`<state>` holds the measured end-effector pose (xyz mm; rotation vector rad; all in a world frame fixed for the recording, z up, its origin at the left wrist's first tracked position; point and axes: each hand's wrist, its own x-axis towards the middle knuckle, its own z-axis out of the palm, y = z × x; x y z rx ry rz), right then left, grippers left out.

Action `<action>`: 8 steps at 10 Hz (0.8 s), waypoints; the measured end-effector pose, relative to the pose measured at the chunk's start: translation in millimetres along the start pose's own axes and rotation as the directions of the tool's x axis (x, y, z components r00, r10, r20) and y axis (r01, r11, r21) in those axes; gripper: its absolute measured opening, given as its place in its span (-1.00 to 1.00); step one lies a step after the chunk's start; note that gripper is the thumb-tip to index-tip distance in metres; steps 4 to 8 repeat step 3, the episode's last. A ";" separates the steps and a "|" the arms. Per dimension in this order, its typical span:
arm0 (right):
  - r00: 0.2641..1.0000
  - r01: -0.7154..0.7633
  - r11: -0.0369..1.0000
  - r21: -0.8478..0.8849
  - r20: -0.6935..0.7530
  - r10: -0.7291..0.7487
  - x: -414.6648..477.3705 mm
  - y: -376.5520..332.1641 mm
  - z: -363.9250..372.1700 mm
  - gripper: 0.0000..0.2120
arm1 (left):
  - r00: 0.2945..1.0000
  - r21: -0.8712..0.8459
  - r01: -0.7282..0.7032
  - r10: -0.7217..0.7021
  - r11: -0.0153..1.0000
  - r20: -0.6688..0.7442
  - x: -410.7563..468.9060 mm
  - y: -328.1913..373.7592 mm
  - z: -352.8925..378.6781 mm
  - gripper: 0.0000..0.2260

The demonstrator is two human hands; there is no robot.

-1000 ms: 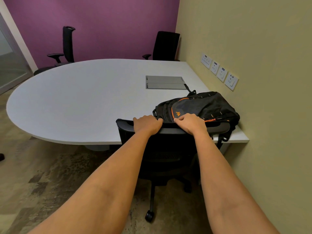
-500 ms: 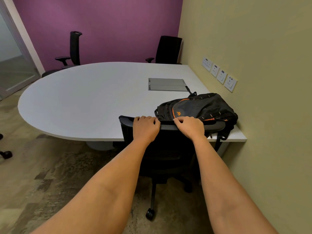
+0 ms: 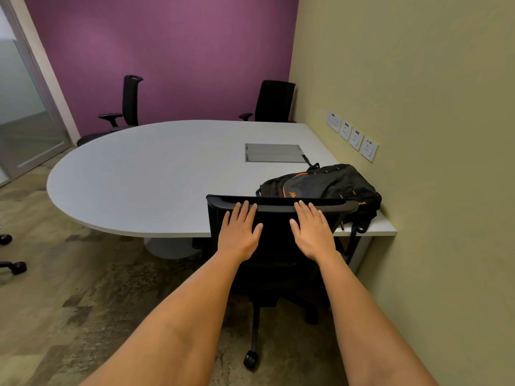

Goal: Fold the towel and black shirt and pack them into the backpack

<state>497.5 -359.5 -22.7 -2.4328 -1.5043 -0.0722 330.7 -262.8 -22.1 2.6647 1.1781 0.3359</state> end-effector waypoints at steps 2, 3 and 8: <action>0.997 0.016 0.994 0.105 -0.074 -0.008 -37.7 4.4 -2.8 -0.52 | 0.998 0.055 -0.034 0.031 0.998 0.049 -18.4 -0.1 -11.2 -0.49; 0.981 0.027 0.961 0.274 -0.194 0.028 -58.9 5.2 -11.4 -0.58 | 0.999 0.084 -0.038 0.037 0.996 0.009 -19.4 -2.8 -20.1 -0.49; 0.981 0.027 0.961 0.274 -0.194 0.028 -58.9 5.2 -11.4 -0.58 | 0.999 0.084 -0.038 0.037 0.996 0.009 -19.4 -2.8 -20.1 -0.49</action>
